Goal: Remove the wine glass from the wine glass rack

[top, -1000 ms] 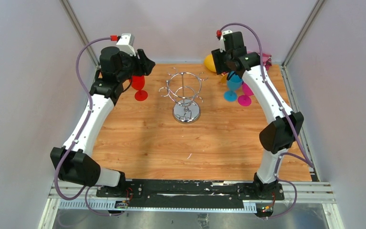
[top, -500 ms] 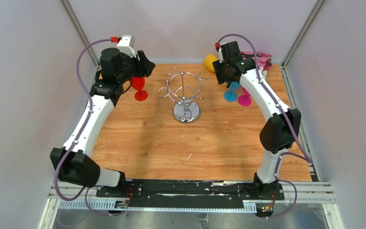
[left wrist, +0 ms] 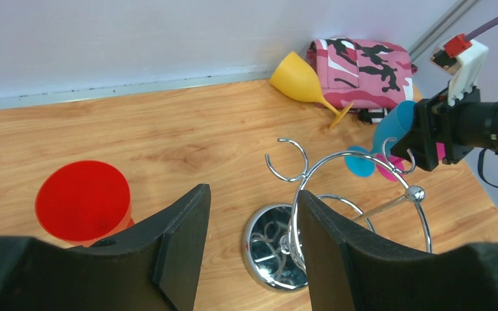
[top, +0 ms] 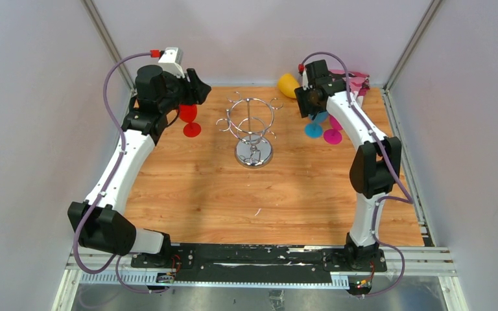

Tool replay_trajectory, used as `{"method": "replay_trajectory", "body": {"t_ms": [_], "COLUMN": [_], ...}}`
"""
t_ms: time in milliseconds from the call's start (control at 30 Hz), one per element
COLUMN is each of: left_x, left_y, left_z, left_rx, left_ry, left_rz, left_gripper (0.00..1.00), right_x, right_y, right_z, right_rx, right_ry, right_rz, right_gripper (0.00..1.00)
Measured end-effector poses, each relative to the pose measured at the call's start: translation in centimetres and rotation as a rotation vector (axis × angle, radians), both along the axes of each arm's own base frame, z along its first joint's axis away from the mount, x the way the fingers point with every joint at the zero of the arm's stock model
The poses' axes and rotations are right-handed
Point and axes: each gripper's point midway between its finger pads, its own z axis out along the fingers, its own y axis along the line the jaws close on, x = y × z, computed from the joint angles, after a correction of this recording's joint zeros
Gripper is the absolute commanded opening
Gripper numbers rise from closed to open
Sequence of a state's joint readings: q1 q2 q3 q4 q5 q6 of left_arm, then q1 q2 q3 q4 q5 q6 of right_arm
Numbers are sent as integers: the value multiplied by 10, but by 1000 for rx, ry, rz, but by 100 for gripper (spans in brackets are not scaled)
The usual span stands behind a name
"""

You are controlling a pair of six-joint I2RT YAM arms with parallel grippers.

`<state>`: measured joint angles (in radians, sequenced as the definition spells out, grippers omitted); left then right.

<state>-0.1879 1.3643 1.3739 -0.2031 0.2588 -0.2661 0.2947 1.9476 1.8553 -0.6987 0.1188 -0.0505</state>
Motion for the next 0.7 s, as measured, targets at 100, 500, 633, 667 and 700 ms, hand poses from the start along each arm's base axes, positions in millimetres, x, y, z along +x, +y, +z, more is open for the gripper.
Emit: {"method": "replay_trajectory", "body": {"t_ms": [100,500,633,667,700], "left_x": [0,0,0,0,0], "left_y": [0,0,0,0,0], "left_z": [0,0,0,0,0], "left_rx": [0,0,0,0,0], "left_ry": [0,0,0,0,1], "left_rz": [0,0,0,0,0], "left_gripper": [57,57,57,57,57], "right_x": [2,20,21,21,21], "right_y": [1,7,8,8,8], "right_z": [-11,-15,-13,-14,-14], "right_rx": [11,52,56,57,57], "right_ry": [23,24,20,21,21], "right_rz": [7,23,25,26,26], "right_gripper": [50,29,24,23,21]}}
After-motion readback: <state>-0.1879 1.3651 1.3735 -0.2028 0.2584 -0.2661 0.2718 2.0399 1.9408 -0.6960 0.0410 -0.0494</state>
